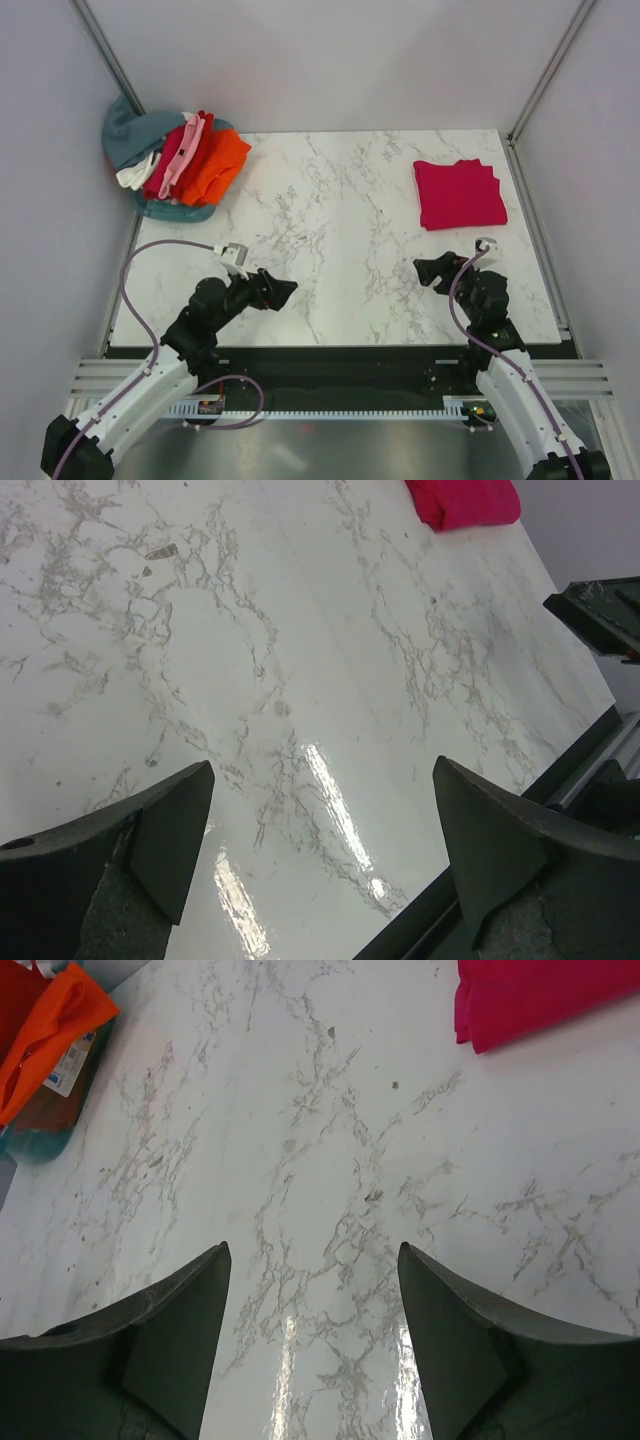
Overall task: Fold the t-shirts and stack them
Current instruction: Grab the tshirt from the pile
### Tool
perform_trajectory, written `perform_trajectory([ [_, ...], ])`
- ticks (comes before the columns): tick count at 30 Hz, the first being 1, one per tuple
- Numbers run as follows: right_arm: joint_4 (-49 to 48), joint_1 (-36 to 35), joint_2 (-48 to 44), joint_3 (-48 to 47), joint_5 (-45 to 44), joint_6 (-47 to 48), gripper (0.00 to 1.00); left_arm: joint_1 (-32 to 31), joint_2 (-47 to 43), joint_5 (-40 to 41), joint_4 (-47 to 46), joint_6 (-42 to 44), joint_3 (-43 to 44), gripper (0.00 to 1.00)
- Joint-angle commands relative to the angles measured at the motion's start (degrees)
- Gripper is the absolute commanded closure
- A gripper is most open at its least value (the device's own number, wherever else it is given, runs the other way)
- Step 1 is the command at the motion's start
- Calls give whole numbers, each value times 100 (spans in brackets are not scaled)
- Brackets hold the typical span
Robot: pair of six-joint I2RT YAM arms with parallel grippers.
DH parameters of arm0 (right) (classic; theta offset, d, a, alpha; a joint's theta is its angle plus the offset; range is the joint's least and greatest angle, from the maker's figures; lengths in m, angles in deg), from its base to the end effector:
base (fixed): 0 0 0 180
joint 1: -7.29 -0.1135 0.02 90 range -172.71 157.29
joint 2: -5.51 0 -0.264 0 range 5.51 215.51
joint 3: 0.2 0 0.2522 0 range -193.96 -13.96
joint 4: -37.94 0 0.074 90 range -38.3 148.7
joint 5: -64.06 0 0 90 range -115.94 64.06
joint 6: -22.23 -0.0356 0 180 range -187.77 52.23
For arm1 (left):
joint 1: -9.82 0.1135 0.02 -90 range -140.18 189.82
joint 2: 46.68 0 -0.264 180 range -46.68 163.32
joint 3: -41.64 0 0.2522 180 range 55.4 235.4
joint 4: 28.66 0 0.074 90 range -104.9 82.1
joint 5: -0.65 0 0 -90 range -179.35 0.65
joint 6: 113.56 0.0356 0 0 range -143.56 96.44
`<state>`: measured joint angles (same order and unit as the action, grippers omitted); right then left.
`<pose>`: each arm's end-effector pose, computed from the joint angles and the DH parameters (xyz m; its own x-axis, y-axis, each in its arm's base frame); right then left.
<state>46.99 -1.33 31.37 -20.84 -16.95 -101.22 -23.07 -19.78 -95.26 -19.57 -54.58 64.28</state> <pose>0.1370 0.0264 0.1788 -0.3675 0.4950 -0.7874 -0.1141 0.8162 0.5663 0.1177 -0.0805 0.1889 -0.4879 -0.2949 -0.8216 0.4351 0.7338 -0.5218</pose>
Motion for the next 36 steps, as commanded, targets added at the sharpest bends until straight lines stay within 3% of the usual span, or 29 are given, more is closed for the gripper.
perform_trajectory([
  [1,-118,-8,-152,28,-91,-12,23,-8,123,186,-104,211,96,0],
  [6,-65,-17,-214,37,-82,-12,24,36,570,915,308,-271,560,0],
  [9,-65,-17,-188,28,-108,-21,24,264,1334,1434,896,-727,1359,0],
  [15,-91,-8,-38,28,-47,-12,26,1749,3417,820,1310,-1344,3161,0],
  [19,-144,-8,-3,19,-29,-3,27,2119,4445,1503,1538,-1222,4635,2],
  [22,-162,-17,41,2,-38,14,27,2268,5166,1943,1820,-1134,5637,10],
  [28,-100,-8,-11,11,-82,5,28,2532,6537,2796,2118,-1081,7080,16],
  [36,-65,-8,-143,37,-144,-4,27,2858,7970,2885,2409,-800,8628,25],
])
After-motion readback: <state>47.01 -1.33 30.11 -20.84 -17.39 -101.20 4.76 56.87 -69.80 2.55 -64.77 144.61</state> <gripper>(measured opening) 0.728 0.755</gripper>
